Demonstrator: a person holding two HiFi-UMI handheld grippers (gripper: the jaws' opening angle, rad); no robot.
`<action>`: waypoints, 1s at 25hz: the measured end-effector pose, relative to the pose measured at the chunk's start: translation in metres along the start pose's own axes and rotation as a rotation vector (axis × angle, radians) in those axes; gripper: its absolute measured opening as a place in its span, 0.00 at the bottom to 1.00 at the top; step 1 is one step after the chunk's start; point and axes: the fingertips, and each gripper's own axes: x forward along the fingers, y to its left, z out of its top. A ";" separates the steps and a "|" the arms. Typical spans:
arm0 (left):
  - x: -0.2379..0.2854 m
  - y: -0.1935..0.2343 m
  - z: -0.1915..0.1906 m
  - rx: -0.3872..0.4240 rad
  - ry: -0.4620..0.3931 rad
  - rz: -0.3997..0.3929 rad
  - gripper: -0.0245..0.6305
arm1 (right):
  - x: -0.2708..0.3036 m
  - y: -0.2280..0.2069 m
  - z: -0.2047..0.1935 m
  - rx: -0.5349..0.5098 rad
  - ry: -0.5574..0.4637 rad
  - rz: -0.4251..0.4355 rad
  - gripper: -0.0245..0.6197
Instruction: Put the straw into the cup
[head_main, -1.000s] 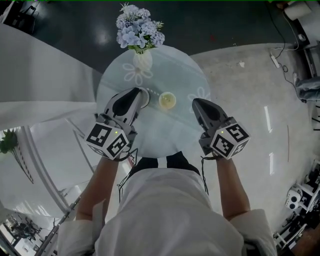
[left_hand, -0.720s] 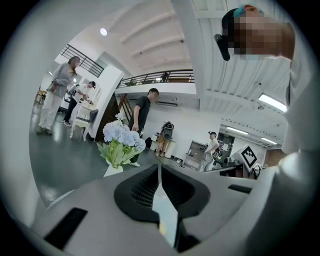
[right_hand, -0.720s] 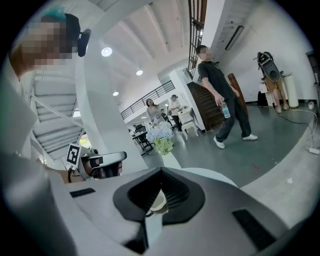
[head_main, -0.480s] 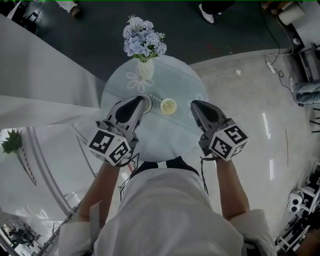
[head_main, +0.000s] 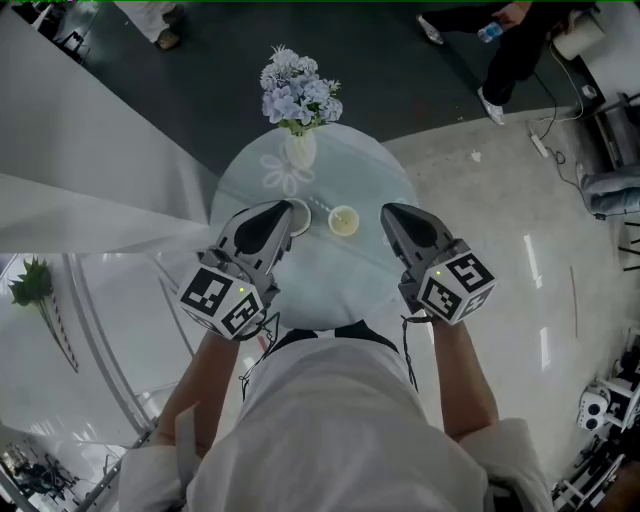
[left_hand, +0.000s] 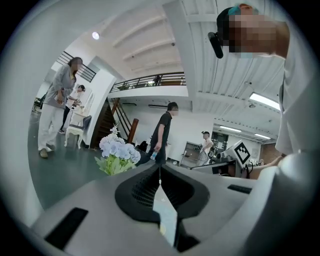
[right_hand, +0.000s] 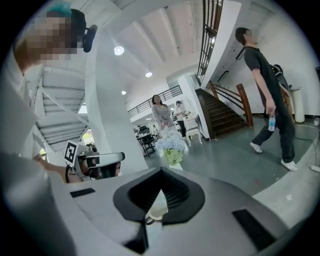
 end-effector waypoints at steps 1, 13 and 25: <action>-0.002 0.000 0.001 0.004 0.000 -0.003 0.08 | 0.001 0.002 0.001 -0.003 -0.002 0.000 0.07; -0.014 -0.003 0.003 0.008 0.006 -0.028 0.08 | -0.006 0.013 0.005 -0.019 -0.009 -0.010 0.07; -0.018 -0.006 0.004 0.015 0.007 -0.041 0.08 | -0.008 0.018 0.004 -0.027 -0.007 -0.007 0.07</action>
